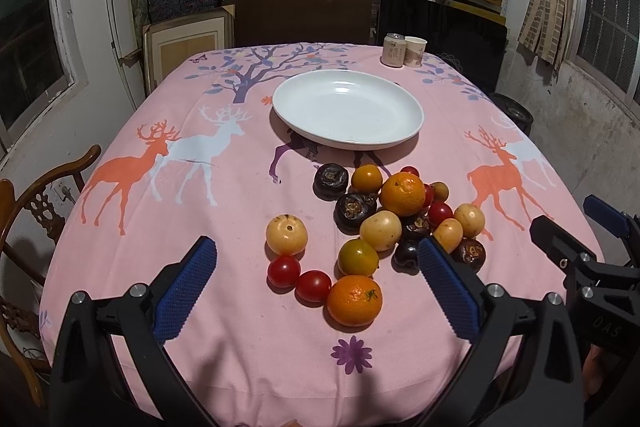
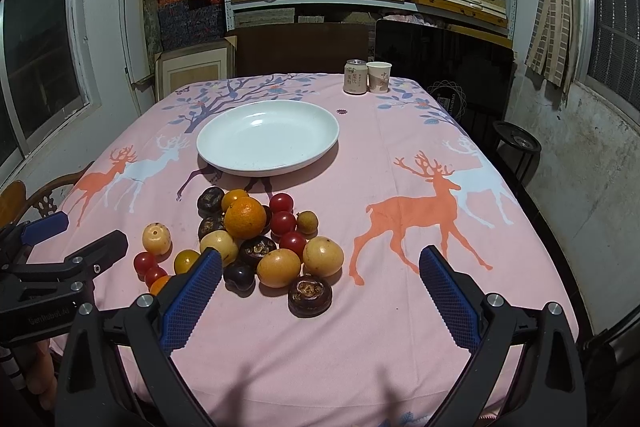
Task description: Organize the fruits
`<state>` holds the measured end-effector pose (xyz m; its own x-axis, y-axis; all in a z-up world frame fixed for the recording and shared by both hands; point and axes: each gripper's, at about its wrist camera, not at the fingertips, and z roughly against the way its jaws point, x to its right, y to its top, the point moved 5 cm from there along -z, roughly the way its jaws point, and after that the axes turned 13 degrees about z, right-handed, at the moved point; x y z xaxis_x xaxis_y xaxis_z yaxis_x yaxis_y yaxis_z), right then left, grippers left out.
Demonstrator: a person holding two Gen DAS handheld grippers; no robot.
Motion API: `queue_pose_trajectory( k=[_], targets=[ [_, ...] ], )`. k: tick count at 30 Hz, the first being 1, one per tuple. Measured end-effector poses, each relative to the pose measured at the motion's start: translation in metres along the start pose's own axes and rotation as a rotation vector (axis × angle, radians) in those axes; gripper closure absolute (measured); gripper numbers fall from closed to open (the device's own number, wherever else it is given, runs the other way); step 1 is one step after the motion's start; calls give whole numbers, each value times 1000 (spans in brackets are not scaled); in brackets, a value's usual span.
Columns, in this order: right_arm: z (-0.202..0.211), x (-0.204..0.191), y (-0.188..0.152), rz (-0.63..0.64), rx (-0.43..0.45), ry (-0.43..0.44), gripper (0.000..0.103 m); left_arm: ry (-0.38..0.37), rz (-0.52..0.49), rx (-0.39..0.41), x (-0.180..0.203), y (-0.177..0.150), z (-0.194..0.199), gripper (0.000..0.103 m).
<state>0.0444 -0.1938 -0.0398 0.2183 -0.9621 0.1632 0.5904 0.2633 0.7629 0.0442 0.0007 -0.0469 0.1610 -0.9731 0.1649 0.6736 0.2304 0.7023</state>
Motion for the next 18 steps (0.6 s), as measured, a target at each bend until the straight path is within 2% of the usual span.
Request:
queue_pose_trajectory(
  k=[18],
  targets=[
    [-3,-3,-3,0,-8,4,4,-3,-4,-4,0,-2,0,4]
  ],
)
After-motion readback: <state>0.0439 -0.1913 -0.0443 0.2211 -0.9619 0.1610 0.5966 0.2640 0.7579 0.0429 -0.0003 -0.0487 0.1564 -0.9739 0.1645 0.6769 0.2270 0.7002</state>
